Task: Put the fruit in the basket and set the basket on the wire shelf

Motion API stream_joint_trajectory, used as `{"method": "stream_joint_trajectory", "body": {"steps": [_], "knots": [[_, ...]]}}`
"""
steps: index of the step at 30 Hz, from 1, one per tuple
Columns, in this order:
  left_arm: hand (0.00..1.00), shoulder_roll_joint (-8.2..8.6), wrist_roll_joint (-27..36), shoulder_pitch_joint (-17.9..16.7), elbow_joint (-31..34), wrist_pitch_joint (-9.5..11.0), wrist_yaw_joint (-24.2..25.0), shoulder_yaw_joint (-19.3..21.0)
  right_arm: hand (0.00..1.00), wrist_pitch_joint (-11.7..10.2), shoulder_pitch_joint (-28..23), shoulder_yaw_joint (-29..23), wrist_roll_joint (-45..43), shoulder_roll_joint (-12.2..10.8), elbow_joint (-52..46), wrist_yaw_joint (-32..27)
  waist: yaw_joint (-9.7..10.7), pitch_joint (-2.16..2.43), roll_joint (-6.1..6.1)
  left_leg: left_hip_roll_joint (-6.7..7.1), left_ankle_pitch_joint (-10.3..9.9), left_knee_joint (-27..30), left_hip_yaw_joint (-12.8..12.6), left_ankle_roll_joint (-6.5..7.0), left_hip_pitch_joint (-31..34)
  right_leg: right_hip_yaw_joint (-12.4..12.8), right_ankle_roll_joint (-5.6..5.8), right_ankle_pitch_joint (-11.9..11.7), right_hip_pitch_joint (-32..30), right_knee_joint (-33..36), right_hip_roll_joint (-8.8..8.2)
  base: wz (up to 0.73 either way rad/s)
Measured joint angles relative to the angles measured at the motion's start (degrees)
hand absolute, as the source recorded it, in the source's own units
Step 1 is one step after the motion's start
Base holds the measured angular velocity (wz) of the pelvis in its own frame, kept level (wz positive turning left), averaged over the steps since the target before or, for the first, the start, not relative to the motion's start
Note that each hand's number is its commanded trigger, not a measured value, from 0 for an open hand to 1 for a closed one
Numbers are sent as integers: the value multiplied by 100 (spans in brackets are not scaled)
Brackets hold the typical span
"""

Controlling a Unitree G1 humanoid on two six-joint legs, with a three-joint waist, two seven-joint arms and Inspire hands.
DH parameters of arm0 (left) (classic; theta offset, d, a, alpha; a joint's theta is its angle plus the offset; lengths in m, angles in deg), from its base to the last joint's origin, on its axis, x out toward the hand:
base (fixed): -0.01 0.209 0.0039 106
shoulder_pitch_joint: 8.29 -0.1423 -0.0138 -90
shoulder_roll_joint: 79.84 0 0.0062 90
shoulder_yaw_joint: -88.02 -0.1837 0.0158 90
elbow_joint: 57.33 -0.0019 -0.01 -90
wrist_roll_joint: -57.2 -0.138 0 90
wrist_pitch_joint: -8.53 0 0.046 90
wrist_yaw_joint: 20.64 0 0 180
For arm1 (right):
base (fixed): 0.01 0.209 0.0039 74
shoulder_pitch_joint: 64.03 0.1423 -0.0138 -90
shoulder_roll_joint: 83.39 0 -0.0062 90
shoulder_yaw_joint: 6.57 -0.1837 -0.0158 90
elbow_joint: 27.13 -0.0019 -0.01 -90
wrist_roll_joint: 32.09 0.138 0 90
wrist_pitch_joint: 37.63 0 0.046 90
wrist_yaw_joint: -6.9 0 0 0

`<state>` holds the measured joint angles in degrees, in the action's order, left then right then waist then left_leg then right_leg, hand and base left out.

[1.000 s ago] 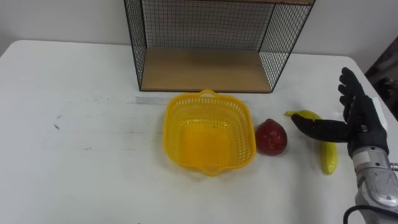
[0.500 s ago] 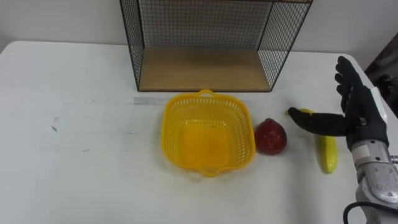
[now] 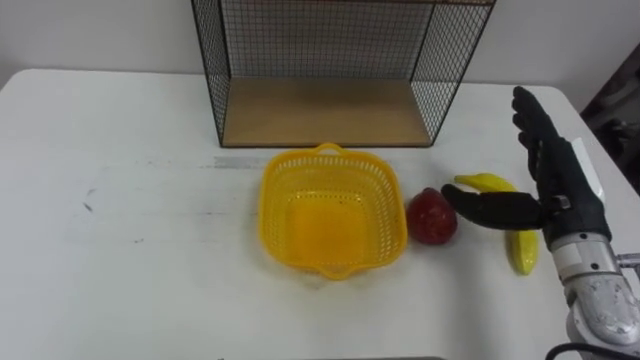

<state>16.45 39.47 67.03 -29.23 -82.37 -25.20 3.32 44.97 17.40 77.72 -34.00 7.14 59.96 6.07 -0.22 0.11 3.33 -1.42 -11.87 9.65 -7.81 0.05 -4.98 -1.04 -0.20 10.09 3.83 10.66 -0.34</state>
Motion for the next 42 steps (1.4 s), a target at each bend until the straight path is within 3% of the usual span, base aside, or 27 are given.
{"method": "stream_joint_trajectory", "body": {"steps": [11,21,42], "knots": [[0,-1,2,14,-7,0,4,3,0,12,-72,15,-305,-67,-3,356,-9,4,-20,-2,0,0,-5,0,-1,36,-1,-2,-7,10,7,0],[0,-1,7,39,-8,0,99,2,0,199,-80,62,-303,-66,-3,602,-8,3,-26,-2,0,5,-5,1,37,57,-2,-10,-47,19,10,0],[0,-18,11,114,-14,1,167,-13,0,375,-175,452,-320,-66,40,801,-17,-17,54,-1,0,-8,-7,1,62,63,-2,-10,-79,-4,11,0]]}}
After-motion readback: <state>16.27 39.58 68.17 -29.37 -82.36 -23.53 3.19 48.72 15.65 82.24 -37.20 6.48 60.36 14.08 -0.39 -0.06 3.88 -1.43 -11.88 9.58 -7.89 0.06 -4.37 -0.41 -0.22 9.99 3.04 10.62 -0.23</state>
